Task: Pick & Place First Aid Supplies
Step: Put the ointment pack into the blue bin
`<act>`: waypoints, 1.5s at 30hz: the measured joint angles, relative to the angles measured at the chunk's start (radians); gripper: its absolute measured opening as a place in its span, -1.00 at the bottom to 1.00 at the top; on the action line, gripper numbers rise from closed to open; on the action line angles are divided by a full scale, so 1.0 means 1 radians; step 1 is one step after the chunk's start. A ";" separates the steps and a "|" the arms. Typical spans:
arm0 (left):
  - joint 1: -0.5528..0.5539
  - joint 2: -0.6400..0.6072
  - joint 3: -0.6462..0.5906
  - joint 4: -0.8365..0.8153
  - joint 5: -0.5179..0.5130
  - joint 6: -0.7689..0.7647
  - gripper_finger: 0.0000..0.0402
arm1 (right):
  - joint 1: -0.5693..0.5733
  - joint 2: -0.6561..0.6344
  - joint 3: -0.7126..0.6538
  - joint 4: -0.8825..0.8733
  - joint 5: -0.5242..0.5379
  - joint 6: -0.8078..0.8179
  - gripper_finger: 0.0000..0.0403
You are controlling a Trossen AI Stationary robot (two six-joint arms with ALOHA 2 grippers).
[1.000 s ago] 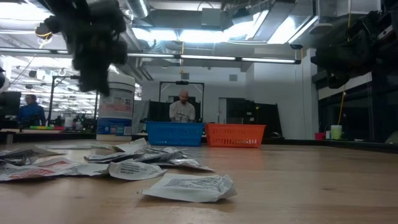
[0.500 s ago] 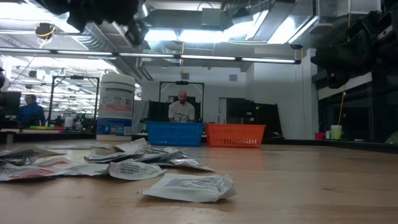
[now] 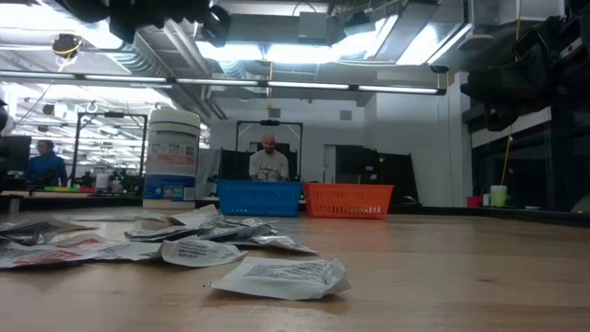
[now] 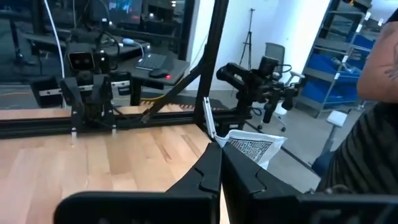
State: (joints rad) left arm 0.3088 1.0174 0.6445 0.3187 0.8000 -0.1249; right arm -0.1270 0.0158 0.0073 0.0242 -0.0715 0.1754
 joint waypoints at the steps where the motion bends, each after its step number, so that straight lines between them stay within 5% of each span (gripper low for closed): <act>1: 0.002 0.005 0.000 0.002 -0.007 0.006 -0.99 | 0.000 0.000 0.000 0.000 0.000 0.000 -0.50; 10: 0.052 0.070 0.000 0.023 -0.104 0.042 -0.99 | 0.000 0.000 0.000 0.000 0.000 0.000 -0.50; 20: 0.158 0.254 0.013 0.006 -0.355 -0.081 -0.99 | 0.000 0.000 0.000 0.000 0.000 0.000 -0.50; 27: 0.266 0.377 0.106 -0.137 -0.408 -0.084 -0.99 | 0.000 0.000 0.000 0.000 0.000 0.000 -0.50; 36: 0.285 0.447 0.112 -0.115 -0.491 0.018 -0.93 | 0.000 0.000 0.000 0.000 0.000 0.000 -0.50; 45: 0.268 0.456 0.111 -0.069 -0.408 -0.011 -0.61 | 0.000 0.000 0.000 0.000 0.000 0.000 -0.50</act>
State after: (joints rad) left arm 0.5766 1.4734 0.7559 0.2499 0.3920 -0.1363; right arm -0.1272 0.0154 0.0071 0.0242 -0.0711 0.1753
